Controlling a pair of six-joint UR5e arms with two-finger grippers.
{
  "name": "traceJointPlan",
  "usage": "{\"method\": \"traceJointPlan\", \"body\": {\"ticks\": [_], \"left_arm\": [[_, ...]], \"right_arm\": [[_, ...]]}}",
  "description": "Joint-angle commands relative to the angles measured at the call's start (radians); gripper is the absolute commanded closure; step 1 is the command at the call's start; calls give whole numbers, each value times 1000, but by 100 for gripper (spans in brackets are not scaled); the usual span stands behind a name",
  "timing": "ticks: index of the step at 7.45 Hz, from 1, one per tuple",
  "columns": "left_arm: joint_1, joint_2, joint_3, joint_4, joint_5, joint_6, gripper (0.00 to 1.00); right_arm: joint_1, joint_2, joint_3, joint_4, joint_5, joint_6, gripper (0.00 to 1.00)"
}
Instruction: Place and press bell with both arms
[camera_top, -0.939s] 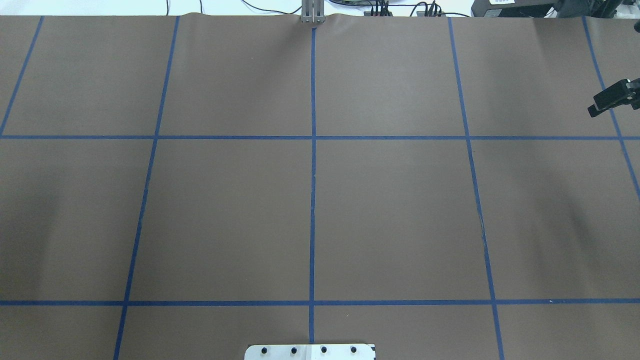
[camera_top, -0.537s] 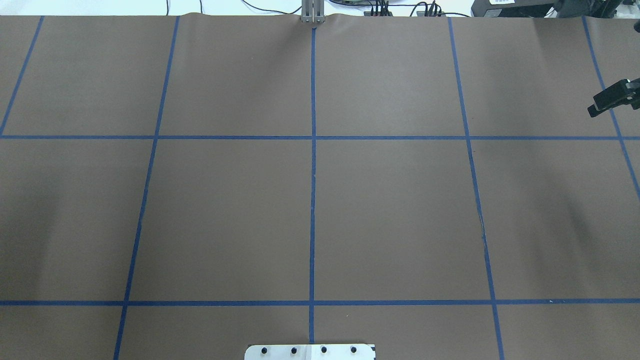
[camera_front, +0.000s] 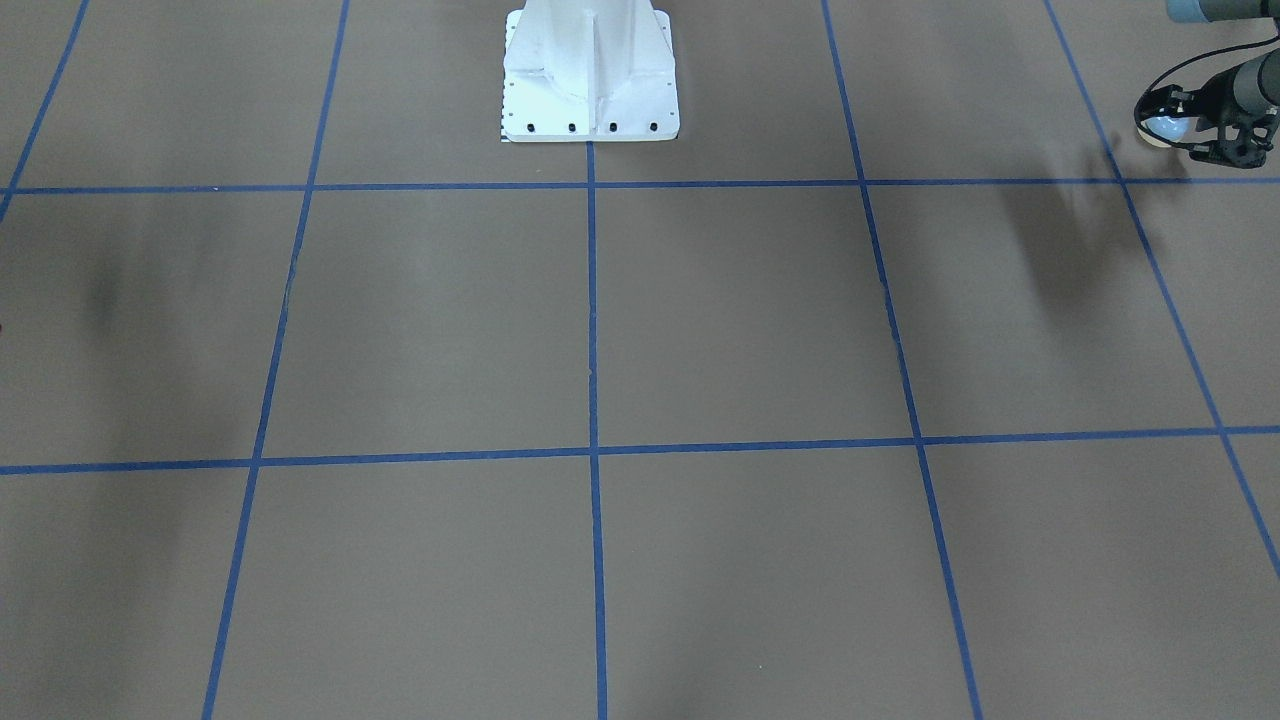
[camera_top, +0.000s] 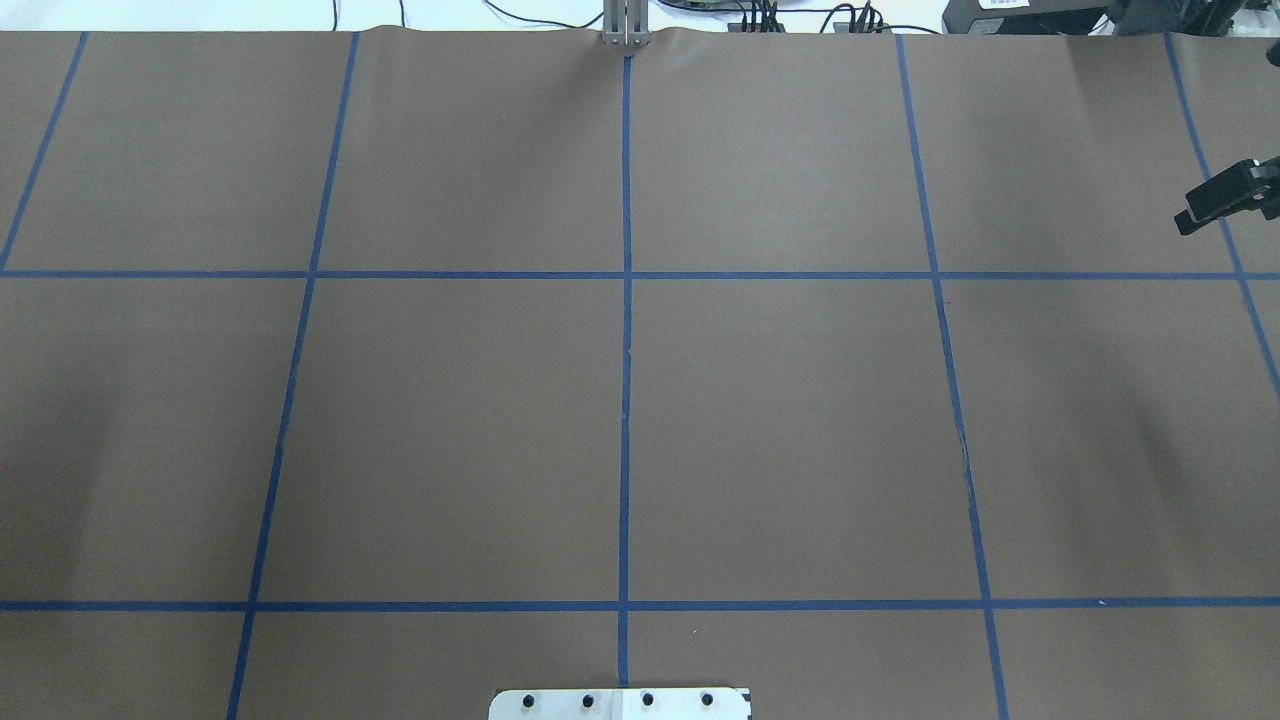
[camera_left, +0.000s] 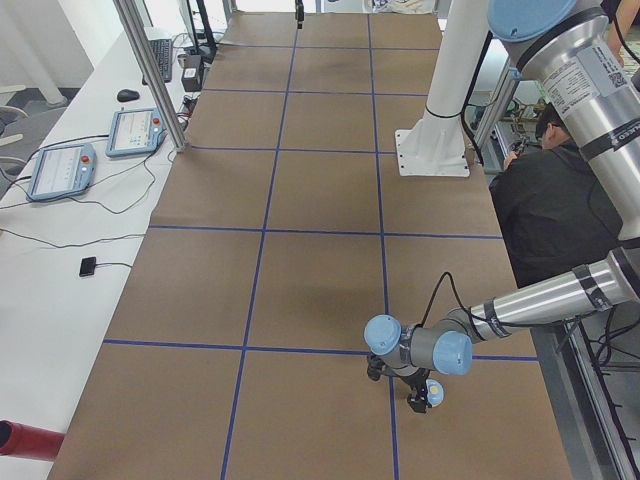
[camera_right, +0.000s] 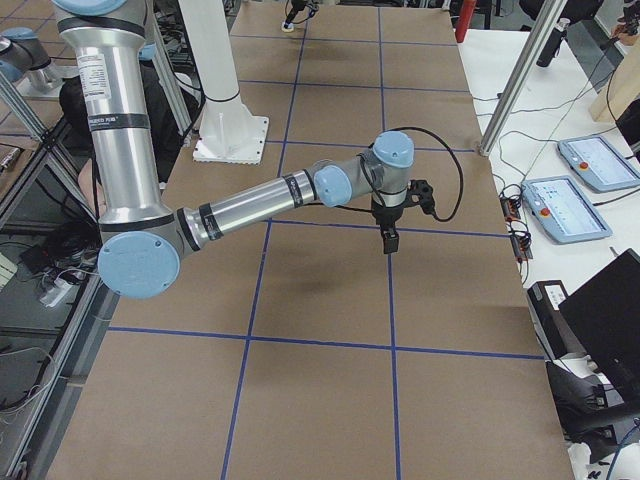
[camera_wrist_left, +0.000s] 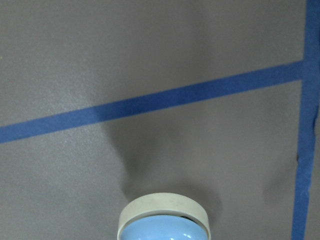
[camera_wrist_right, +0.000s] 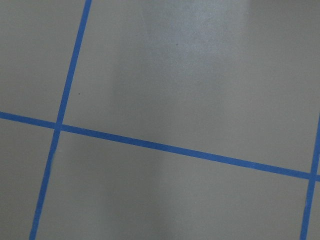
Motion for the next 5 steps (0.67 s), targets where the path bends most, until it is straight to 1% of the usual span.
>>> {"method": "traceJointPlan", "body": {"ticks": [1, 5], "left_arm": [[6, 0, 10, 0, 1, -2, 0], [18, -14, 27, -3, 1, 0, 0]], "right_arm": [[0, -1, 0, 0, 0, 0, 0], [-5, 0, -1, 0, 0, 0, 0]]}}
